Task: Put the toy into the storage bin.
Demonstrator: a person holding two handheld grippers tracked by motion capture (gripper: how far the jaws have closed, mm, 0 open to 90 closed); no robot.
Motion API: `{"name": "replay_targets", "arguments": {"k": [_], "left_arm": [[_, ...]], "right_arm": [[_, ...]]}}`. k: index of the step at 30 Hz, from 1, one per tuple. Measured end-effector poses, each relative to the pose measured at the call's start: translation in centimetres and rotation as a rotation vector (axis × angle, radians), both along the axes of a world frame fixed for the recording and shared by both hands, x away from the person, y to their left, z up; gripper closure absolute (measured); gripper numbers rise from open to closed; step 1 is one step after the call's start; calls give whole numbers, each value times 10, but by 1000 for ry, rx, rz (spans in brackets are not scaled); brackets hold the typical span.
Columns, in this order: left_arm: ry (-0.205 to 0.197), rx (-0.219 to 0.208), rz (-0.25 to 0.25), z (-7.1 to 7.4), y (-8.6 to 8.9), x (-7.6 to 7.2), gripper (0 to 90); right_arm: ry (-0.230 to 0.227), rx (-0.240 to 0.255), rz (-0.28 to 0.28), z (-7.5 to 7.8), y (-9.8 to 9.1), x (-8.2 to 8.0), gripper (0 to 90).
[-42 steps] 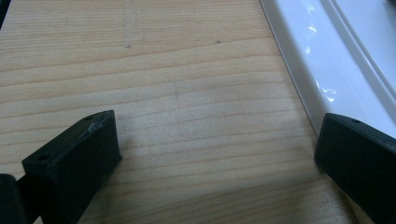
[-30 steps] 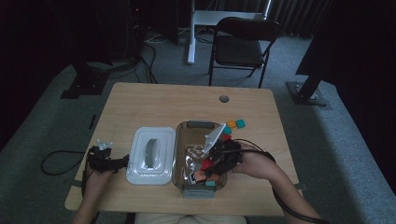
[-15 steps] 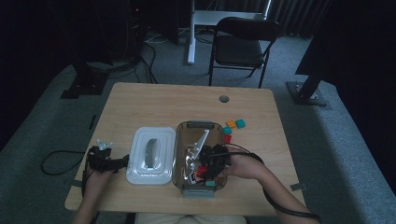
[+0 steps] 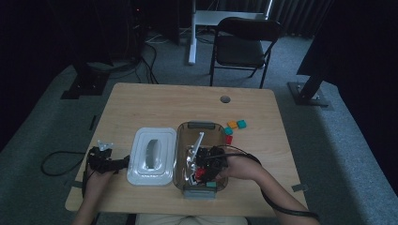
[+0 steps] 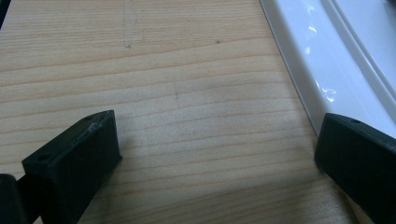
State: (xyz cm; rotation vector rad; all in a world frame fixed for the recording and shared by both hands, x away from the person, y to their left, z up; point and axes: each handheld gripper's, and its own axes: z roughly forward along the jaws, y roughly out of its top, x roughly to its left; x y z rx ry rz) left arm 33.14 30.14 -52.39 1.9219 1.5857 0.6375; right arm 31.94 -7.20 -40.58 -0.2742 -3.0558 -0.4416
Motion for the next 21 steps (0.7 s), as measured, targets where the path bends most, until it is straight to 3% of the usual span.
{"name": "replay_targets", "arguments": {"k": [12, 21], "left_arm": [[0, 0, 0, 0, 0, 0, 5], [0, 0, 0, 0, 0, 0, 5]], "right_arm": [[-20, 67, -39, 22, -19, -6, 524], [-70, 138, -155, 44, -60, 1, 513]]}}
